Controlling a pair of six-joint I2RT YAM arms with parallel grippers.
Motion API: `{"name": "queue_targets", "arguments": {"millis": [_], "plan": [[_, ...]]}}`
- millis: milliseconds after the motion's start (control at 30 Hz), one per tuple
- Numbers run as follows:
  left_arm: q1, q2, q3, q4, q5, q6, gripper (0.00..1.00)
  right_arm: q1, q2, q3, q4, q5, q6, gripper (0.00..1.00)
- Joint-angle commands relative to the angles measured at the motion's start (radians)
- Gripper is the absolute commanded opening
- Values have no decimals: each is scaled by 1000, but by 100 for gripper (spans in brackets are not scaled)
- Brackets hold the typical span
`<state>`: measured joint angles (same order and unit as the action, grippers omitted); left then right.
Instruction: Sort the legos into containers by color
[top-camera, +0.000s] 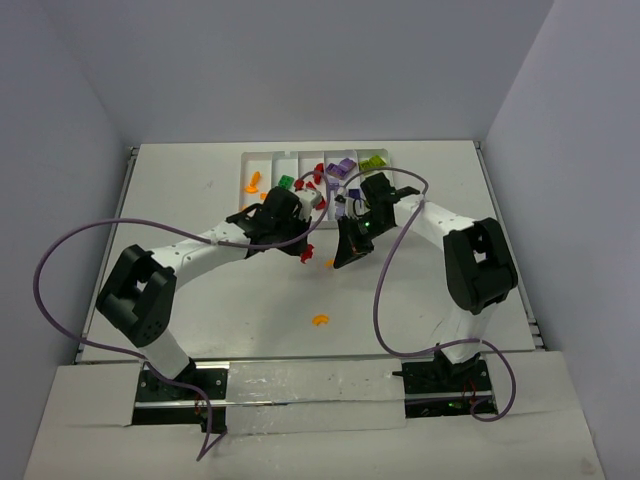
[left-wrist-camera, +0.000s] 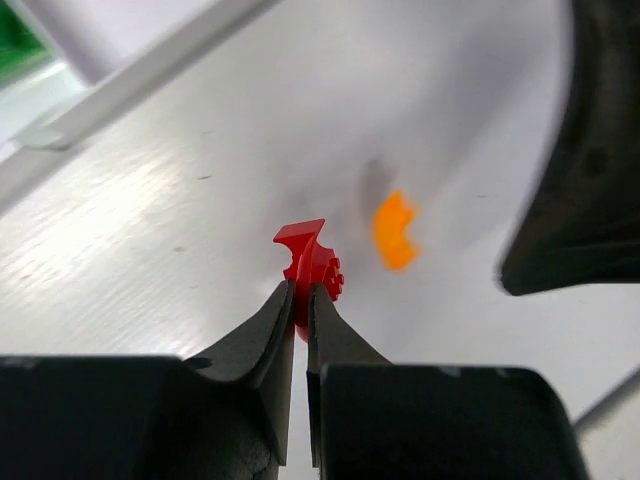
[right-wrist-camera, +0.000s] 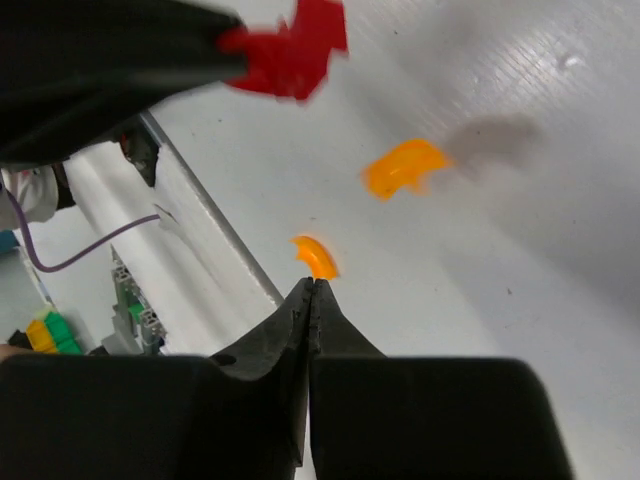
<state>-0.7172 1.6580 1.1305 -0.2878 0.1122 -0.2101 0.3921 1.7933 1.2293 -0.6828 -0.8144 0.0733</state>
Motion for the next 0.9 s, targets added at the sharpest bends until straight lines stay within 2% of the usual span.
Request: {"name": "queue_targets", "arguments": {"millis": [0, 333, 533, 567, 600, 633, 700, 767, 867], "plan": [[7, 6, 28, -33, -108, 29, 0, -10, -63, 6, -37, -7, 2, 0], [11, -37, 0, 3, -34, 13, 0, -13, -66, -12, -25, 21, -6, 0], [83, -17, 107, 30, -40, 21, 0, -42, -90, -2, -27, 80, -27, 0], [100, -11, 121, 36, -39, 21, 0, -47, -94, 4, -31, 86, -35, 3], [117, 0, 142, 42, -38, 21, 0, -53, -101, 10, -38, 91, -45, 7], [133, 24, 182, 50, -33, 23, 0, -62, -113, 17, -51, 95, -59, 18], [168, 59, 231, 69, -21, 26, 0, -75, -131, 15, -58, 99, -62, 57], [193, 120, 302, 84, -4, 27, 0, -83, -153, 7, -62, 109, -79, 72], [234, 188, 380, 103, 30, 18, 0, -88, -178, 2, -73, 126, -99, 82]]}}
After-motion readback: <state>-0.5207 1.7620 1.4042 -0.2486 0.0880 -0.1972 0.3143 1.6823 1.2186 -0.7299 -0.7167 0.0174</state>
